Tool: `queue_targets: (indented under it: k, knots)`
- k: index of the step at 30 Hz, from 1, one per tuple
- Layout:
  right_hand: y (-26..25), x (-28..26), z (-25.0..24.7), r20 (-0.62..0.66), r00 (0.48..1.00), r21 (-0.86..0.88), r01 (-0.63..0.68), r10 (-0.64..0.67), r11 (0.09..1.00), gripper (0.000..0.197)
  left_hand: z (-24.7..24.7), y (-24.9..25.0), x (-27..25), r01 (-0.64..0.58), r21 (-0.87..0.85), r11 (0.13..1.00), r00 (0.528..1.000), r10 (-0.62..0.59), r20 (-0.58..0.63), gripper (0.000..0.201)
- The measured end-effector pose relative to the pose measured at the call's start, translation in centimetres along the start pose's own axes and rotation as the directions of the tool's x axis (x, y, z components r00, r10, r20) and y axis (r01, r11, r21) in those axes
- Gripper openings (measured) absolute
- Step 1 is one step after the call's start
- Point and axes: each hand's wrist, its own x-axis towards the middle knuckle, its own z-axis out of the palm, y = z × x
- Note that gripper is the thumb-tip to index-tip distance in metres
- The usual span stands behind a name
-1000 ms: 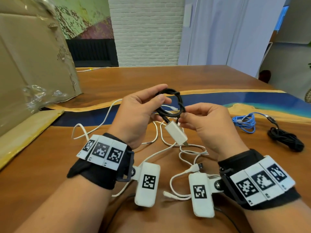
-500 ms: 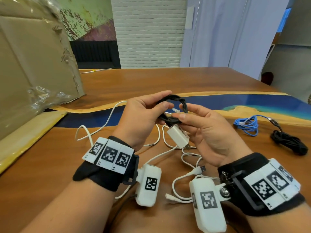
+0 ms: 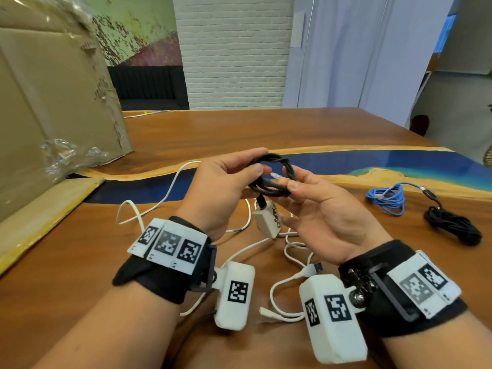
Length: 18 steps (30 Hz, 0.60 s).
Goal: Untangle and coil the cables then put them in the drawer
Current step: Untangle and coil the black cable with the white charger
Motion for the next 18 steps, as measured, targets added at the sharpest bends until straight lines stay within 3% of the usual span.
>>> queue_targets:
  k: [4,9,14,18]
  knots:
    - [-0.4,-0.1,-0.2,0.093,0.996,-0.061,0.012,-0.007,0.998,0.041,0.0,0.1,0.0,0.065,-0.075,0.995,0.997,-0.062,0.040,0.025]
    - [-0.1,-0.1,0.3,0.043,0.985,-0.377,0.171,-0.167,0.910,0.025,-0.2,0.5,-0.1,0.073,-0.198,0.977,0.996,-0.062,0.062,0.023]
    - [-0.3,-0.6,1.0,0.103,0.994,-0.387,0.076,-0.039,0.919,0.018,-0.3,0.4,-0.1,0.040,-0.210,0.977,0.997,-0.027,0.066,0.023]
    - [-1.0,-0.7,0.7,0.106,0.993,-0.497,0.091,-0.043,0.863,0.023,-0.6,0.0,0.1,0.040,-0.139,0.989,0.996,-0.028,0.090,0.024]
